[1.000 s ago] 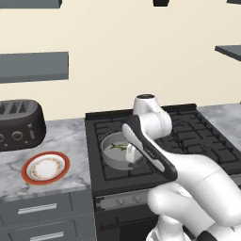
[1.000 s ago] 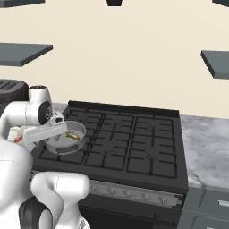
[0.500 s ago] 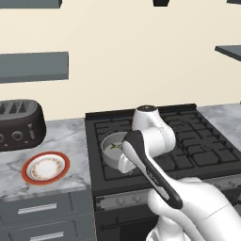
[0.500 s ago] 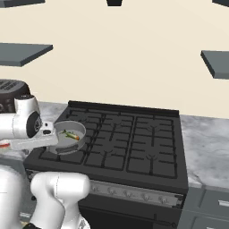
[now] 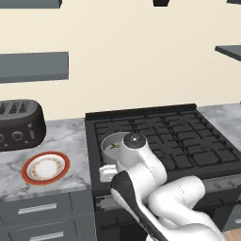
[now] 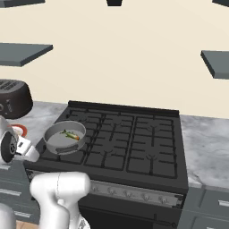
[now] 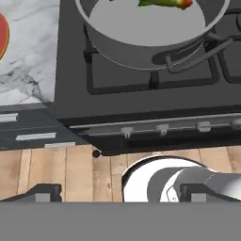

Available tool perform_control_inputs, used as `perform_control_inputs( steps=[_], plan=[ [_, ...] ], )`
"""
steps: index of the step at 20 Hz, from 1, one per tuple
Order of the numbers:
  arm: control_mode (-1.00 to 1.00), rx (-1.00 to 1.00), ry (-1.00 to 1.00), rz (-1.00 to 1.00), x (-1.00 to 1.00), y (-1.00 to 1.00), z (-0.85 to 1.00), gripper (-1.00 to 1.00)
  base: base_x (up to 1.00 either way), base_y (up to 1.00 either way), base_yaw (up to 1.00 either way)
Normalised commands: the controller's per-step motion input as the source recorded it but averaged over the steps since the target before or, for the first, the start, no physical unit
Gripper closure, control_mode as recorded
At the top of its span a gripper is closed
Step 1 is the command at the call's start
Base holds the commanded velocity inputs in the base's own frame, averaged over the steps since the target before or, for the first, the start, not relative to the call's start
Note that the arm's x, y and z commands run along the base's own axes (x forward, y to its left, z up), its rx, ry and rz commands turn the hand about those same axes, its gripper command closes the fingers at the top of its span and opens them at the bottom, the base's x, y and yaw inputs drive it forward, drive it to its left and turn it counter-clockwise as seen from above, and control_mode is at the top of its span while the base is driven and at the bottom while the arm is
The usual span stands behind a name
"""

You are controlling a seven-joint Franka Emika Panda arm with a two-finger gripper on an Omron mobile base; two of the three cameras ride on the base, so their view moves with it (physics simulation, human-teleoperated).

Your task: Retrieve the frozen meat and place it in the pot on a burner. Then turn the burner on.

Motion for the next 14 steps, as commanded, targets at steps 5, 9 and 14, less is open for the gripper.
perform_control_inputs(
  steps=[5,9,14],
  plan=[
    [-1.00,0.04,-0.71,-0.26,-0.42,0.16,-0.99,-1.00,0.00,0.00,0.00],
    [-1.00,-0.09,-0.55,0.00,-0.57,-0.04,-0.91,-1.00,0.00,0.00,0.00],
    [-1.00,0.00,-0.32,0.00,-0.42,-0.46,-0.76,-1.00,0.00,0.00,0.00]
  ],
)
